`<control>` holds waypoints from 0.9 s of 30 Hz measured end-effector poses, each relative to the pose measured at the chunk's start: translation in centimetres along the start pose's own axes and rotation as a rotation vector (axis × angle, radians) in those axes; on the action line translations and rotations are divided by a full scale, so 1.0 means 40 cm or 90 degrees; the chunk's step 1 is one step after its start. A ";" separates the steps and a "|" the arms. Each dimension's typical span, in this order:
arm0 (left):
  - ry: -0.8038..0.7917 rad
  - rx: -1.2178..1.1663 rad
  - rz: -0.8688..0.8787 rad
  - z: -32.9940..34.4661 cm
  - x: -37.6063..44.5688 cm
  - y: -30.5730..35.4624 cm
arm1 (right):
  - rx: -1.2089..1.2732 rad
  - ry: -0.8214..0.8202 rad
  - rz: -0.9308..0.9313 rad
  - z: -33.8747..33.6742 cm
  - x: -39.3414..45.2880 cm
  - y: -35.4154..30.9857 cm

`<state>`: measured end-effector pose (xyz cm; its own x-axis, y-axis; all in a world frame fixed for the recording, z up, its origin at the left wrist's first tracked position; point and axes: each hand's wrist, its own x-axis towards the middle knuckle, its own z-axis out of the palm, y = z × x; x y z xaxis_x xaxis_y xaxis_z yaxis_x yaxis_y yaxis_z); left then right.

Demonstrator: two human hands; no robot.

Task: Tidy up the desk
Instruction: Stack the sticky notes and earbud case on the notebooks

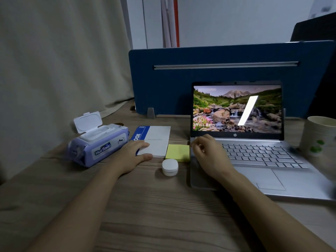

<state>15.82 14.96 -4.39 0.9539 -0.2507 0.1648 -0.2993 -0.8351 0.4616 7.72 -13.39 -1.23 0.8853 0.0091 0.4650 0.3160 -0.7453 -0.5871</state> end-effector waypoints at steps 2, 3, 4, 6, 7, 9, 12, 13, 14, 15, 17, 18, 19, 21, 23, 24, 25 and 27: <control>-0.004 -0.006 0.009 0.003 0.031 -0.006 | -0.023 -0.013 -0.012 -0.001 0.004 0.008; -0.004 -0.006 0.014 0.003 0.045 -0.008 | -0.034 -0.019 -0.018 -0.001 0.005 0.011; -0.006 -0.005 0.019 0.006 0.060 -0.010 | -0.047 -0.024 -0.024 0.000 0.008 0.015; -0.008 0.001 0.024 0.010 0.085 -0.014 | -0.079 -0.027 -0.039 0.003 0.013 0.020; -0.006 0.005 0.027 0.012 0.096 -0.017 | -0.096 -0.026 -0.047 0.005 0.015 0.021; 0.005 0.007 0.036 0.017 0.118 -0.024 | -0.122 -0.024 -0.058 0.011 0.019 0.020; 0.018 0.005 0.044 0.025 0.151 -0.028 | -0.130 -0.031 -0.068 0.020 0.019 0.015; 0.021 0.009 0.041 0.028 0.162 -0.027 | -0.132 -0.033 -0.071 0.022 0.019 0.014; 0.023 0.015 0.037 0.031 0.173 -0.027 | -0.136 -0.035 -0.074 0.023 0.019 0.013; 0.026 0.023 0.033 0.034 0.183 -0.027 | -0.139 -0.035 -0.077 0.024 0.019 0.014; 0.033 0.030 0.030 0.040 0.200 -0.027 | -0.143 -0.034 -0.079 0.023 0.018 0.015; 0.036 0.031 0.027 0.043 0.208 -0.028 | -0.145 -0.034 -0.079 0.023 0.018 0.016; 0.037 0.031 0.022 0.045 0.216 -0.029 | -0.146 -0.033 -0.078 0.023 0.018 0.016; 0.041 0.033 0.008 0.049 0.231 -0.030 | -0.143 -0.031 -0.078 0.023 0.018 0.017; 0.049 0.039 0.002 0.054 0.241 -0.033 | -0.140 -0.032 -0.076 0.024 0.018 0.017; 0.051 0.041 0.001 0.056 0.243 -0.034 | -0.141 -0.033 -0.075 0.024 0.018 0.016; 0.052 0.041 0.002 0.057 0.245 -0.035 | -0.141 -0.034 -0.075 0.024 0.018 0.016; 0.054 0.041 0.004 0.059 0.244 -0.037 | -0.142 -0.040 -0.070 0.024 0.017 0.016</control>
<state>25.64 12.58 -5.51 0.9458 -0.2168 0.2416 -0.3012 -0.8638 0.4039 8.85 -13.23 -1.92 0.8711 0.1345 0.4723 0.3349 -0.8662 -0.3708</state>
